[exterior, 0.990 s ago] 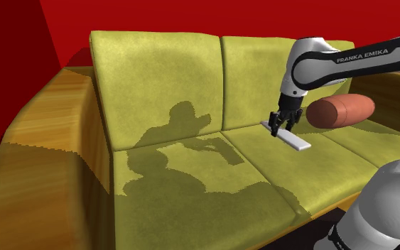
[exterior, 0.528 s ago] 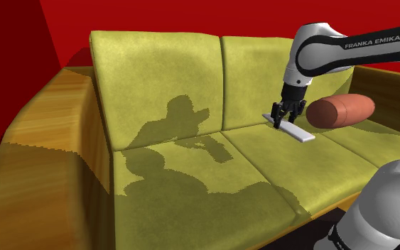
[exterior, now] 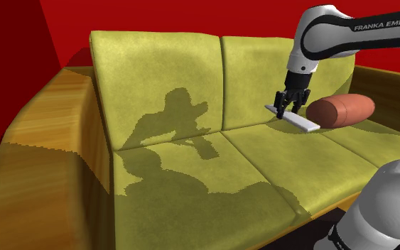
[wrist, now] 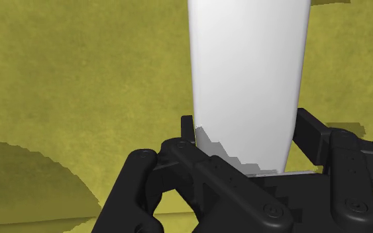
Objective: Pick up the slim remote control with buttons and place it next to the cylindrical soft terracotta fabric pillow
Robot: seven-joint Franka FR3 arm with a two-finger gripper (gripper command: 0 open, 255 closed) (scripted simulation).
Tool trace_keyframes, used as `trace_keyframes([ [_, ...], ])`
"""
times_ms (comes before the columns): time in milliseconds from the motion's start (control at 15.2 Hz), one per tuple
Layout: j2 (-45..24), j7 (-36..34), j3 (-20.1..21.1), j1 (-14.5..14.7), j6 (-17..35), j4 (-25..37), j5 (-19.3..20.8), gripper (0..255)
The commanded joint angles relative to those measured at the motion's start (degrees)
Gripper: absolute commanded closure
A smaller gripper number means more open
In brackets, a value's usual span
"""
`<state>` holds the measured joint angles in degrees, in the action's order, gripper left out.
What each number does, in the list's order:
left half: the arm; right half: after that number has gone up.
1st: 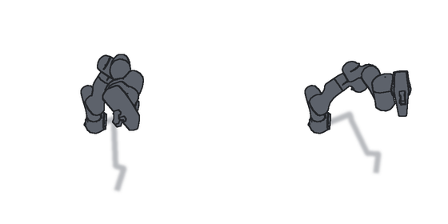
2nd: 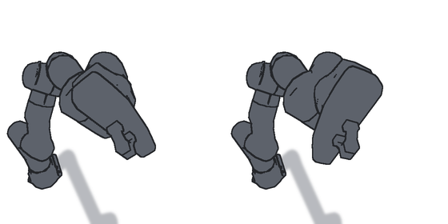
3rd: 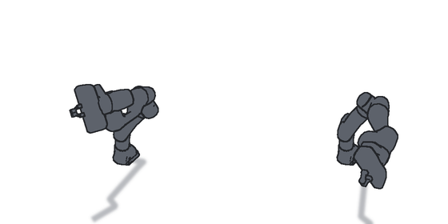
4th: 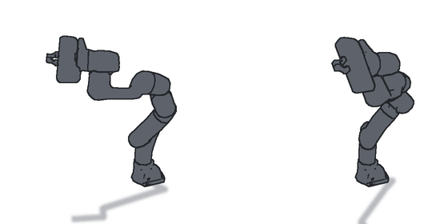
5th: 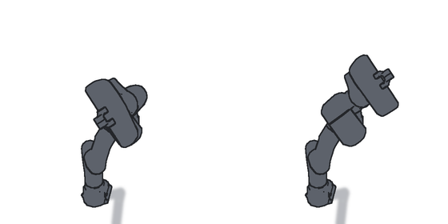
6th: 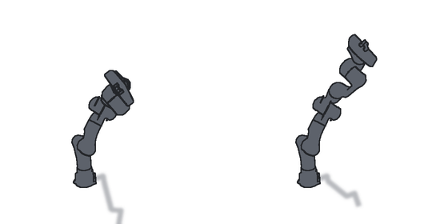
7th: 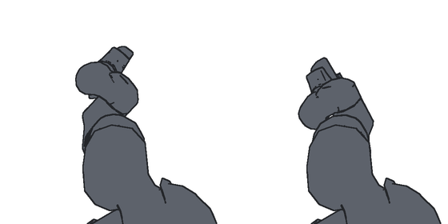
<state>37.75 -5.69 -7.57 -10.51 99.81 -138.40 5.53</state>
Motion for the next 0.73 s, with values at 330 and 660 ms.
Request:
trace_keyframes([
  [330, -0.6, 0.2, 0.3, 0.1, -5.3, 5.9, -0.3, 255],
  [660, -1.2, 0.3, 0.5, 0.2, -8.6, 9.8, -0.5, 255],
])
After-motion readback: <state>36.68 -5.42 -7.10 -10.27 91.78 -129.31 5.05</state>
